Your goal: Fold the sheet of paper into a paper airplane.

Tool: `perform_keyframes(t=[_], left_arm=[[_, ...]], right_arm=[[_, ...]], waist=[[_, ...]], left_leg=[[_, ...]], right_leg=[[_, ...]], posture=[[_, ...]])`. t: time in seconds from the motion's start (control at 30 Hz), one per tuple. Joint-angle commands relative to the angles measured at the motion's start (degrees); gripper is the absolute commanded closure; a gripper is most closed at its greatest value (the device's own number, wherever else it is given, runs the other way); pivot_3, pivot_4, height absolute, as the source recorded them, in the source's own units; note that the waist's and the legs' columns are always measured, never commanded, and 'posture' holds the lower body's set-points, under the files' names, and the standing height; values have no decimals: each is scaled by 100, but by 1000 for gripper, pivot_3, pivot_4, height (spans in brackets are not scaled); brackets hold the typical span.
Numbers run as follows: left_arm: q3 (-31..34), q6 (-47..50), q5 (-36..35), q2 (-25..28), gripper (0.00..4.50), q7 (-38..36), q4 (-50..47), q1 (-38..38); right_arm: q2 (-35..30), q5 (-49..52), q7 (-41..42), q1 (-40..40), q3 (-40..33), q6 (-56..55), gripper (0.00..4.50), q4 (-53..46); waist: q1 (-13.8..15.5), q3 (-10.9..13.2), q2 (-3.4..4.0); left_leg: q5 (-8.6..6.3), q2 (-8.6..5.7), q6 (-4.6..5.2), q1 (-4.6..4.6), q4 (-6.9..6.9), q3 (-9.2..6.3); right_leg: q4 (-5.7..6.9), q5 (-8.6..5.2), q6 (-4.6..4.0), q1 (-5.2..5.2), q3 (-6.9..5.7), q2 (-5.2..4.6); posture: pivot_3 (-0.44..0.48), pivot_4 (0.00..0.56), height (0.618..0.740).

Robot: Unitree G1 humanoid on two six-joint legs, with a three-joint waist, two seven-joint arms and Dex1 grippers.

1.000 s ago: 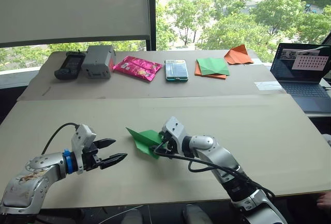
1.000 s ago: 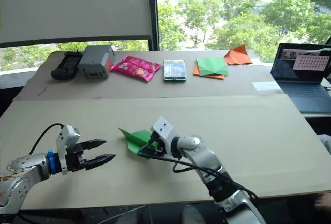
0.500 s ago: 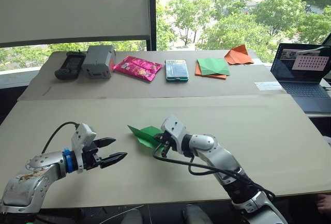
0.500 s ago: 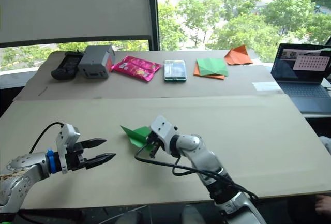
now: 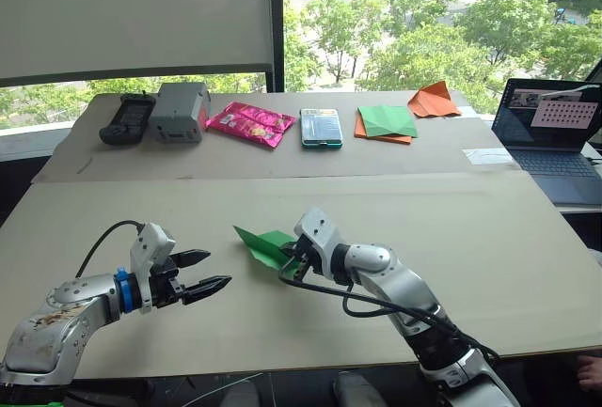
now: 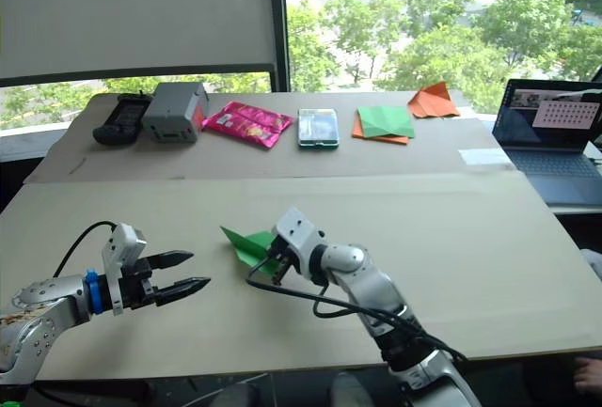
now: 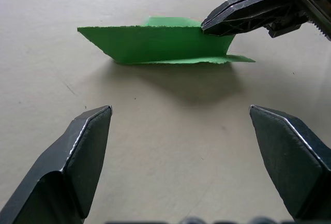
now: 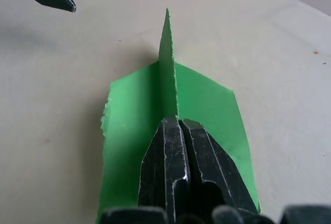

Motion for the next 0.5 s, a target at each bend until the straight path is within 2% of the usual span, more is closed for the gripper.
perform_keyframes(t=[0.03,0.23,0.5], left_arm=[[23,31,-86,6,0,25,-153,-79],[-97,-80,-49,-106,0,62,-283,-271],[-92,-141,-123,-32,0,48,-818,-646]], right_arm=[[77,285,-119,-77,-357,293,4474,-605],[60,319,-817,361,-1043,806,4474,-1489],[123,-80,-2386,906,-2705,1884,4474,-2822]], waist=[[-3,0,0],[33,-1,-1],[81,-10,1]], left_leg=[[0,0,0,1,0,0],[0,0,0,-1,0,0],[-6,-2,-14,-5,2,1]], right_leg=[[1,0,0,0,0,0],[0,0,0,1,-1,-1],[-6,0,0,-4,3,-1]], posture=[[0,150,740],[0,150,740],[0,150,740]])
